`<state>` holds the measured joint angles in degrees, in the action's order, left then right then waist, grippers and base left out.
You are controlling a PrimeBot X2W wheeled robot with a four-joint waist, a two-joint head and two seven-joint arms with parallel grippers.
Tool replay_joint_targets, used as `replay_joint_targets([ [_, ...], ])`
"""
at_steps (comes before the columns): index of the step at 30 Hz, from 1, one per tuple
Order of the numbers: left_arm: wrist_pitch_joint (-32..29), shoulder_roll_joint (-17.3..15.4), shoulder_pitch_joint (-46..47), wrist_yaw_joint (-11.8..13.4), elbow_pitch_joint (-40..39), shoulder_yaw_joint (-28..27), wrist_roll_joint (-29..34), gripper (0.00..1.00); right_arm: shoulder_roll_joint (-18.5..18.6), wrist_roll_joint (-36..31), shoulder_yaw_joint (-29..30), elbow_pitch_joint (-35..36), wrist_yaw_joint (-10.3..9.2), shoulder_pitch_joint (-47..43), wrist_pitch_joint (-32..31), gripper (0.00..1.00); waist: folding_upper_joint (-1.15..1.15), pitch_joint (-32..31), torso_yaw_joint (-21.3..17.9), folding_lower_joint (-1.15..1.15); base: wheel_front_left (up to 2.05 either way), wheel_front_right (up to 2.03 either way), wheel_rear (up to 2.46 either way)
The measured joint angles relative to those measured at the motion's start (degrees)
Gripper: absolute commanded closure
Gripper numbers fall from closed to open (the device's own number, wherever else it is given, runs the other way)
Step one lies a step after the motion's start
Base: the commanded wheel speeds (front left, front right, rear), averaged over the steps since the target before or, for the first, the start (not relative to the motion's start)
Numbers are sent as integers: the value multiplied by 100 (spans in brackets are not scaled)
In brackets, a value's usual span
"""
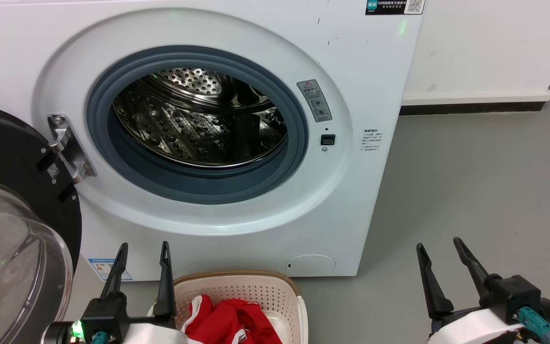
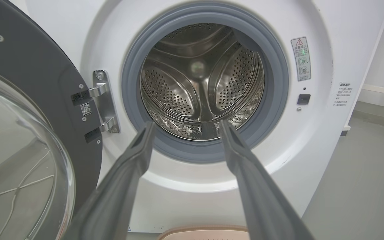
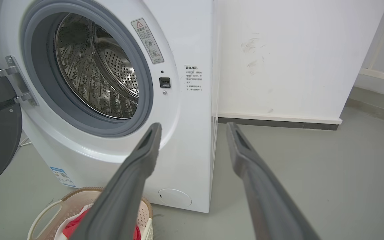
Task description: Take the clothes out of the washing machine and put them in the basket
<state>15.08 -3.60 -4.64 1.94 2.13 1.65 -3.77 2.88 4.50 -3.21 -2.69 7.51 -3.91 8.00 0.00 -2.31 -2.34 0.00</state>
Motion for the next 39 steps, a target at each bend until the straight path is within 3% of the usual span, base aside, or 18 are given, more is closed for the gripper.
replay_joint_targets([
  [1, 0, 1, 8, -37, -38, -2, -26, 0, 0, 3, -2, 0, -1, -1, 1, 0, 0, 2, -3, 0, 0, 0, 0],
  [2, -2, 9, 3, -41, 4, -4, -29, 100, 0, 2, -2, -46, 0, -5, 0, 100, 0, 2, -3, 0, 0, 0, 0],
  [5, -54, 37, -47, -44, 165, -16, -115, 100, -1, 82, -18, -145, 0, -73, 0, 100, 0, 5, -1, 0, 0, 0, 0],
  [22, -521, 41, 101, -242, 389, -189, -2045, 100, 82, 2143, 47, -365, -1, 57, -201, 100, 0, 39, 33, 0, 0, 0, 0],
  [39, -876, 51, 293, -394, 558, -323, -3546, 100, 138, 3693, 136, -525, -1, 258, -392, 100, 0, 71, 62, 0, 0, 0, 0],
])
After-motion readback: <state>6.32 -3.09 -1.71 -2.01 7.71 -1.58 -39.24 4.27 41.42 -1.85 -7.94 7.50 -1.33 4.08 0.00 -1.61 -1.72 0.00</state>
